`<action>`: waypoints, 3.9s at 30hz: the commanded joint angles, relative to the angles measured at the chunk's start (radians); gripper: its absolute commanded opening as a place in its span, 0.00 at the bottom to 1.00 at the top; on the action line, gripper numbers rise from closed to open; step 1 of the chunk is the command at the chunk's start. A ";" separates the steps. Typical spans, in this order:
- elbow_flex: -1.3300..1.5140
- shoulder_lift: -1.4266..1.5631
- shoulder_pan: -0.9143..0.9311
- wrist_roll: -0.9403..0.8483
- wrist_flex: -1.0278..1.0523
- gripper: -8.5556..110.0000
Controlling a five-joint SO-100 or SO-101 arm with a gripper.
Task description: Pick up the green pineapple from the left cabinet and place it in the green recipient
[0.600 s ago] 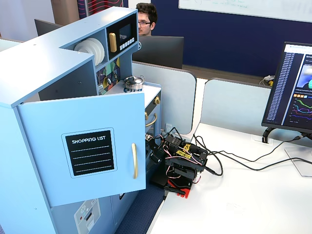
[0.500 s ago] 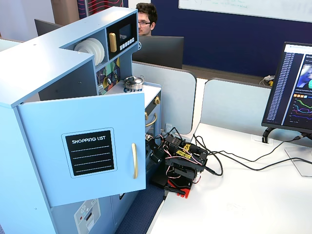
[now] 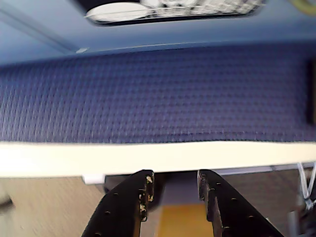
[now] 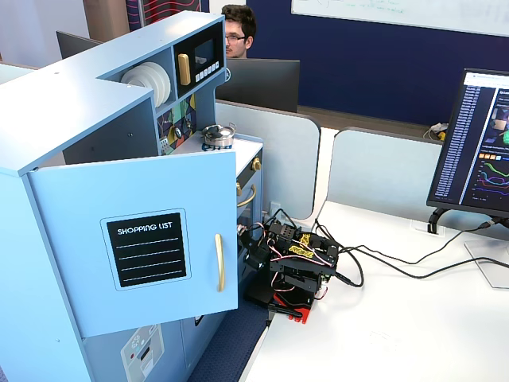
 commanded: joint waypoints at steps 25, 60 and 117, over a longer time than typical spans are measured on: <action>-0.623 -0.595 -0.600 0.000 -1.177 0.48; -1.298 -1.460 -0.565 -0.127 -1.506 0.52; -0.983 -0.433 -0.442 -0.545 -0.538 0.07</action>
